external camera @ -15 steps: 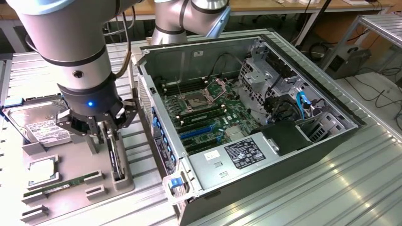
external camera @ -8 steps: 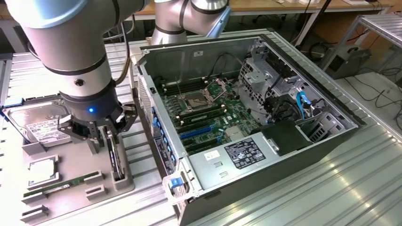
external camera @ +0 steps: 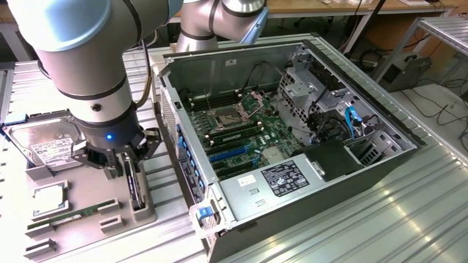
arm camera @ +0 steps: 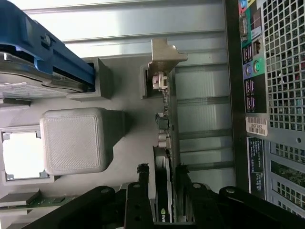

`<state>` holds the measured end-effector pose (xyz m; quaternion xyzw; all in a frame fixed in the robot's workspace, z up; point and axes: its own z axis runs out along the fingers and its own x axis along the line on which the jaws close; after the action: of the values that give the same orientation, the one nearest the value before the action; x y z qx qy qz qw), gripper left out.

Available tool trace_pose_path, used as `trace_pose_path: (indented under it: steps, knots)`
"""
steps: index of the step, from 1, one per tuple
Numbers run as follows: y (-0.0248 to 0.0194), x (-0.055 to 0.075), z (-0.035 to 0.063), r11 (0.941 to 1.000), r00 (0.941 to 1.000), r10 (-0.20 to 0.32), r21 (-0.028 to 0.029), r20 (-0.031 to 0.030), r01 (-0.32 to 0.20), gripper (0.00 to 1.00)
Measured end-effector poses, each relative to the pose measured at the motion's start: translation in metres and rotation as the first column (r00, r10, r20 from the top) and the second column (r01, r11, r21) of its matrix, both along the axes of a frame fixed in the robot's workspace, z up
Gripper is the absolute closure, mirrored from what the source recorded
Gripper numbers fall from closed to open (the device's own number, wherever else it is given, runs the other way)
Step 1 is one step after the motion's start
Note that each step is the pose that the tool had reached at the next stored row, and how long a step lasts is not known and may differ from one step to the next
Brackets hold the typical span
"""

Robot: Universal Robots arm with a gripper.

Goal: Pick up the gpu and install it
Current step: 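Pick up the gpu and move the gpu toward the slot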

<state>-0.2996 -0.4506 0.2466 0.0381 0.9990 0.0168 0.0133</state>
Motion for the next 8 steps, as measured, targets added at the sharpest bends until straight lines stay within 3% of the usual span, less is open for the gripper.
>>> trace_pose_path:
  steps: [8]
  knots:
    - [0.0, 0.0, 0.0, 1.0, 1.0, 0.0, 0.0, 0.0, 0.0, 0.64]
